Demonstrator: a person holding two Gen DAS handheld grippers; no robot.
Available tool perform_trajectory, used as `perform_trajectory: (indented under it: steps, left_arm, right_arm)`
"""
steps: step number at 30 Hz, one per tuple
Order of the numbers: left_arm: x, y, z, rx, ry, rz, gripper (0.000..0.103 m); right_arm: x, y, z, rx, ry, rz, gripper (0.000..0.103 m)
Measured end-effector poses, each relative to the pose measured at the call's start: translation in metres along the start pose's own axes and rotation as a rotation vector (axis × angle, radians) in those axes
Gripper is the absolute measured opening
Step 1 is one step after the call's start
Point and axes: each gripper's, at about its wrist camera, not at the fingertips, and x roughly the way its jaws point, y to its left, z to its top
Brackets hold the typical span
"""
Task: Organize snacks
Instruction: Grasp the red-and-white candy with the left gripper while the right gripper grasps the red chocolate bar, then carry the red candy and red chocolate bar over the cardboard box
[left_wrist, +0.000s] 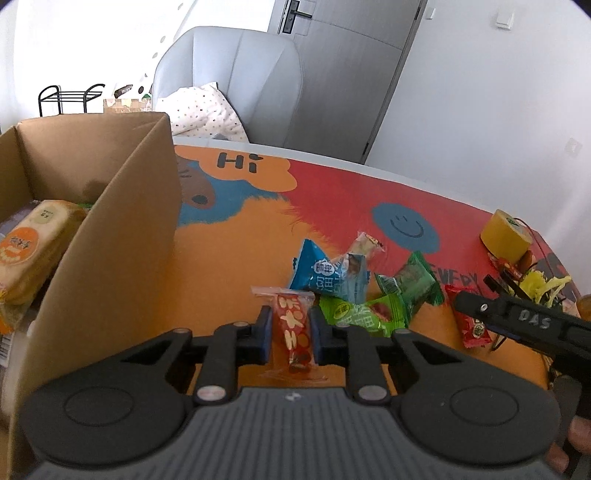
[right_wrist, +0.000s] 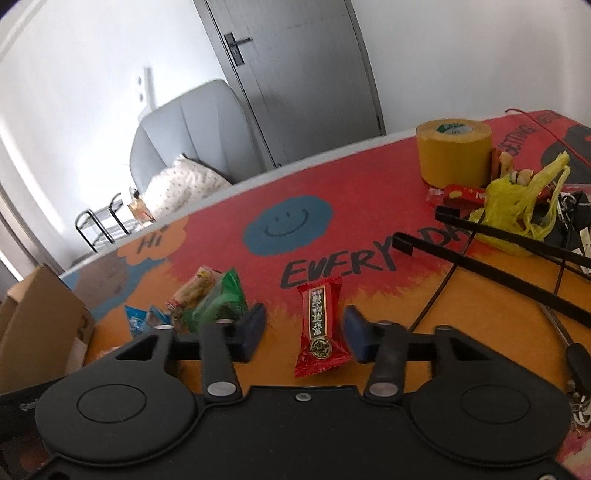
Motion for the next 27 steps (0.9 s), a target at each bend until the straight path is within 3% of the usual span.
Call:
perform_trajectory:
  steps: [1,4,27]
  left_arm:
    - [0.001,0.0,0.001,-0.002,0.002,-0.003,0.02]
    - [0.002,0.002,0.002,-0.005,0.004,-0.009,0.02]
    - [-0.053,0.006,0.005,0.031,-0.07,-0.082,0.02]
  right_arm:
    - [0.003,0.001,-0.001,-0.006,0.015,-0.007,0.027]
    - [0.001,0.003,-0.005,-0.029,0.033,-0.001,0.021]
    - [-0.058,0.029,-0.014,-0.019,-0.022,0.081,0.02]
